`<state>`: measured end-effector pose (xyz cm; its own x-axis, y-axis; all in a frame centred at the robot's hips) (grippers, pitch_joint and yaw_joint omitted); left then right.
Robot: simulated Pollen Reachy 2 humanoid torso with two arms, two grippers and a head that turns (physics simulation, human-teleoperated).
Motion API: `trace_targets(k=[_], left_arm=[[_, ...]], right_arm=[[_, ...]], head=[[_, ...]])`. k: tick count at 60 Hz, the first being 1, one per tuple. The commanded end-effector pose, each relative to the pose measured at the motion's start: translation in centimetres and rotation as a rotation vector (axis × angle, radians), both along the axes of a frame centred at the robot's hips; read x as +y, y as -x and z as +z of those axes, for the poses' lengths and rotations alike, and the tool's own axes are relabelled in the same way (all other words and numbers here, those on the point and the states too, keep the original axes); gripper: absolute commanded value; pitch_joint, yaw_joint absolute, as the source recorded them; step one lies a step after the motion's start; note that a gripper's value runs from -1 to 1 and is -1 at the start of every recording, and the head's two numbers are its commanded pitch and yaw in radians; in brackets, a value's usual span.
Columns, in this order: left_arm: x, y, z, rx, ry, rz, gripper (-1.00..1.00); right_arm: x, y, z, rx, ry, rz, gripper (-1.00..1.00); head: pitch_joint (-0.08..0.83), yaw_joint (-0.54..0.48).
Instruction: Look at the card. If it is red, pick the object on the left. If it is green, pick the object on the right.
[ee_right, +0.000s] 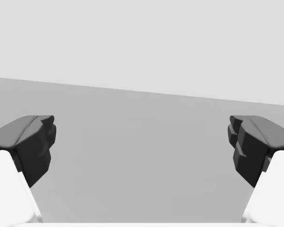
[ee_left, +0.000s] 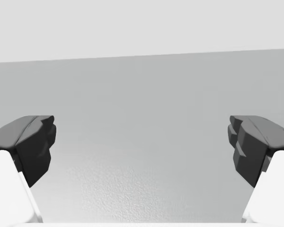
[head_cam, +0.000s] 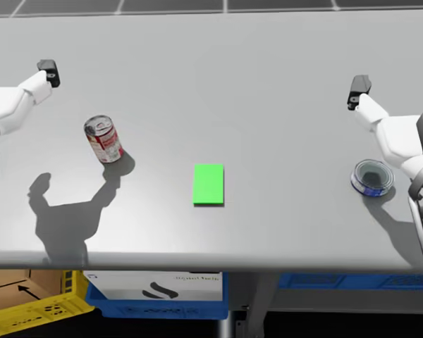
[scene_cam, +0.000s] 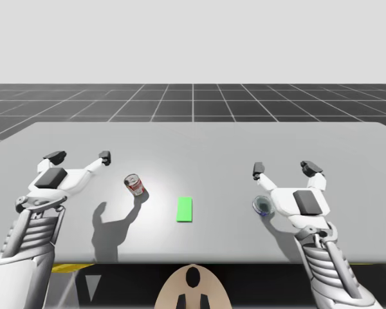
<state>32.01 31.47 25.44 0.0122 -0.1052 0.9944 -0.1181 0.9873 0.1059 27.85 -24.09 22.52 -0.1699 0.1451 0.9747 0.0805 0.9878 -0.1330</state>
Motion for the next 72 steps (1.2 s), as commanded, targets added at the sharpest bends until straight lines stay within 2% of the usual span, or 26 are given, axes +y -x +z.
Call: trace_targets(k=[1,19,32,49,64,72], left_arm=[[-0.1,0.0,0.0,0.001,-0.003,-0.004,-1.00],[-0.3,0.1,0.0,0.000,-0.005,-0.006,-1.00],[-0.4,0.2,0.2,-0.005,-0.003,-0.008,-1.00],[-0.4,0.3,0.1,-0.011,-0.002,-0.003,-1.00],[-0.4,0.4,0.1,-0.014,-0.002,0.005,-1.00],[-0.4,0.4,0.1,-0.015,-0.003,0.007,-1.00]], right_arm=[[0.3,0.0,-0.2,0.006,-0.007,0.004,-1.00],[0.3,0.1,-0.1,0.004,-0.008,0.009,-1.00],[0.3,0.1,-0.1,0.004,-0.008,0.012,-1.00],[0.6,0.2,-0.1,0.005,-0.003,0.021,-1.00],[1.4,0.8,0.1,-0.002,0.008,0.045,-1.00],[1.4,1.0,0.3,0.001,-0.010,0.043,-1.00]], head=[[0.746,0.04],[0.757,0.00],[0.787,-0.21],[0.788,-0.37],[0.760,-0.40],[0.755,-0.40]])
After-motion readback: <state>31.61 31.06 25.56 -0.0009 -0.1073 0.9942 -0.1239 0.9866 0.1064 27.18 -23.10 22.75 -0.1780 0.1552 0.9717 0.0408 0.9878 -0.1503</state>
